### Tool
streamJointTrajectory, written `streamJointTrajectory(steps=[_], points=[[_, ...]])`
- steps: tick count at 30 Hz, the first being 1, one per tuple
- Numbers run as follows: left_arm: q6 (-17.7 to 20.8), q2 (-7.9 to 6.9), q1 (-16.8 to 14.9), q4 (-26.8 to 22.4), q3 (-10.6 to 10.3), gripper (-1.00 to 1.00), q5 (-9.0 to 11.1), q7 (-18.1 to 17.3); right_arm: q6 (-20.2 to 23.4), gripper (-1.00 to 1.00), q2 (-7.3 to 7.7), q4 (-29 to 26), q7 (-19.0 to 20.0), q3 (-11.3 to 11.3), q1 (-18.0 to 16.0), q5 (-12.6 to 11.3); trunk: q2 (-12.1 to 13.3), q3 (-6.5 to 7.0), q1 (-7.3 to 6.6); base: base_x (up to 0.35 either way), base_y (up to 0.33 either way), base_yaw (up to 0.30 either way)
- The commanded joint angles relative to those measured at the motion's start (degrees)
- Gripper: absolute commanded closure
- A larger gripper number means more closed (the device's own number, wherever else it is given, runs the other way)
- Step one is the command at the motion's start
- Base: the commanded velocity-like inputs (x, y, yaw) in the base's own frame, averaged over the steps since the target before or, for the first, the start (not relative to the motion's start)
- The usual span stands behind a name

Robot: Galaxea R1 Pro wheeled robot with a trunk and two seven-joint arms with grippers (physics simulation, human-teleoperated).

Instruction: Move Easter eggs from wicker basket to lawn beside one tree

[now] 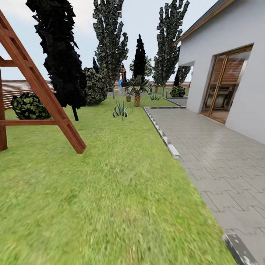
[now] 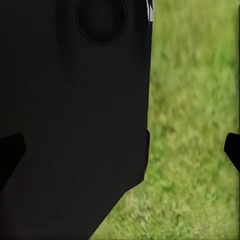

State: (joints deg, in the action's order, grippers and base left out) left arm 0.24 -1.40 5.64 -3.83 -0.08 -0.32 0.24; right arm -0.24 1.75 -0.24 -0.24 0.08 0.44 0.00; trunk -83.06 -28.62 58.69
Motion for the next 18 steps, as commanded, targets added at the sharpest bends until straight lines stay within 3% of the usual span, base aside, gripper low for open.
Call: streamJointTrajectory(steps=[1,18], points=[[0.0,0.00,0.0,-0.1,0.0,-1.00,0.0,0.0,0.0,-1.00,0.00,0.0,0.0,0.0,0.0,0.0,0.0,-0.03,0.04,0.333,0.000,0.005],[0.0,0.00,0.0,-0.1,0.0,-1.00,0.0,0.0,0.0,-1.00,0.00,0.0,0.0,0.0,0.0,0.0,0.0,-0.03,0.04,0.333,0.000,0.001]])
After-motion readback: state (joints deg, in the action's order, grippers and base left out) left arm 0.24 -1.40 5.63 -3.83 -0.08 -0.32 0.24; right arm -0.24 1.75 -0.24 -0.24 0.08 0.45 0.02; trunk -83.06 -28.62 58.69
